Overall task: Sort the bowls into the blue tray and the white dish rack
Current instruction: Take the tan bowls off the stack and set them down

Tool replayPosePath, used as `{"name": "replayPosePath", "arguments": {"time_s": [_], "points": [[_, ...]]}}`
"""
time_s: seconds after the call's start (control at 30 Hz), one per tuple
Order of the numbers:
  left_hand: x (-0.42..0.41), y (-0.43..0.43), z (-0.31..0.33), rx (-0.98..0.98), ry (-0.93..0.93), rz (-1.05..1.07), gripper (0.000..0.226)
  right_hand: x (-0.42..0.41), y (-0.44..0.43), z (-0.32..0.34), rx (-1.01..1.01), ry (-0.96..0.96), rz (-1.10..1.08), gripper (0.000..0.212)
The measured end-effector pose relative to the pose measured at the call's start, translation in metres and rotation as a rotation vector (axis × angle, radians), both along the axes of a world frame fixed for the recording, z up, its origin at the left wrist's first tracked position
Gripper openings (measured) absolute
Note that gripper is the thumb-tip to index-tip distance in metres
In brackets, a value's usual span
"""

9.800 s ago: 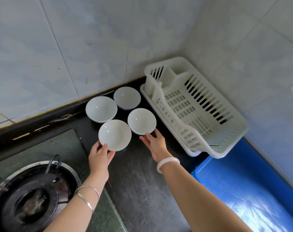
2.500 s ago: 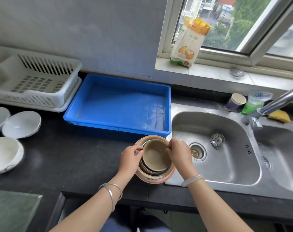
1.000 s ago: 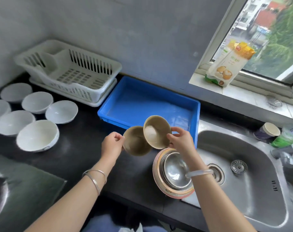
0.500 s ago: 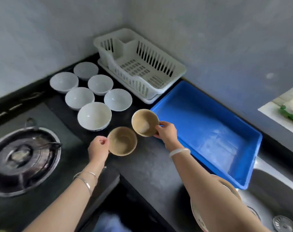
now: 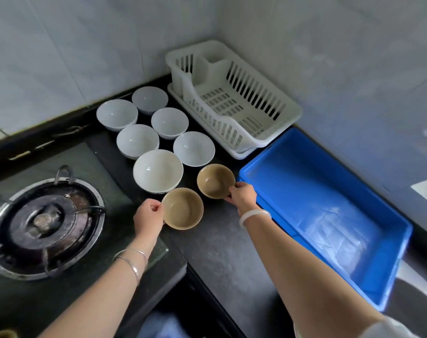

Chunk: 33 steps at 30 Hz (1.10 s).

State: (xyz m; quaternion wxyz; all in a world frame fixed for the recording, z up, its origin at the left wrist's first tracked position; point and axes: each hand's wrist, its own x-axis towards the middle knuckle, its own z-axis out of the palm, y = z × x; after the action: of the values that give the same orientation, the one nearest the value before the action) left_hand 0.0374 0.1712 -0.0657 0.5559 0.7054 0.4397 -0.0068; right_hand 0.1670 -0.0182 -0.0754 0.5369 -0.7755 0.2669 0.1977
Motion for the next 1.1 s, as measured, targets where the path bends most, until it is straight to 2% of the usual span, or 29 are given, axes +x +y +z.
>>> {"name": "replayPosePath", "arguments": {"time_s": [0.17, 0.4, 0.67, 0.87, 1.1], "points": [[0.002, -0.001, -0.003, 0.008, 0.010, -0.001, 0.012, -0.002, 0.002, -0.003, 0.079, 0.024, -0.013, 0.029], [0.004, -0.001, -0.004, 0.025, 0.019, -0.001, 0.009, -0.003, 0.003, -0.001, 0.144, 0.084, -0.020, 0.036], [0.003, -0.003, -0.001, 0.080, 0.026, -0.034, 0.014, -0.009, -0.002, 0.007, 0.169, 0.113, 0.009, 0.033], [-0.003, -0.014, 0.013, 0.167, 0.003, -0.088, 0.030, -0.022, -0.015, 0.022, 0.140, 0.054, 0.027, 0.031], [-0.013, -0.051, 0.033, 0.334, -0.016, -0.224, 0.034, -0.061, -0.064, 0.052, 0.067, -0.114, 0.162, 0.026]]}}
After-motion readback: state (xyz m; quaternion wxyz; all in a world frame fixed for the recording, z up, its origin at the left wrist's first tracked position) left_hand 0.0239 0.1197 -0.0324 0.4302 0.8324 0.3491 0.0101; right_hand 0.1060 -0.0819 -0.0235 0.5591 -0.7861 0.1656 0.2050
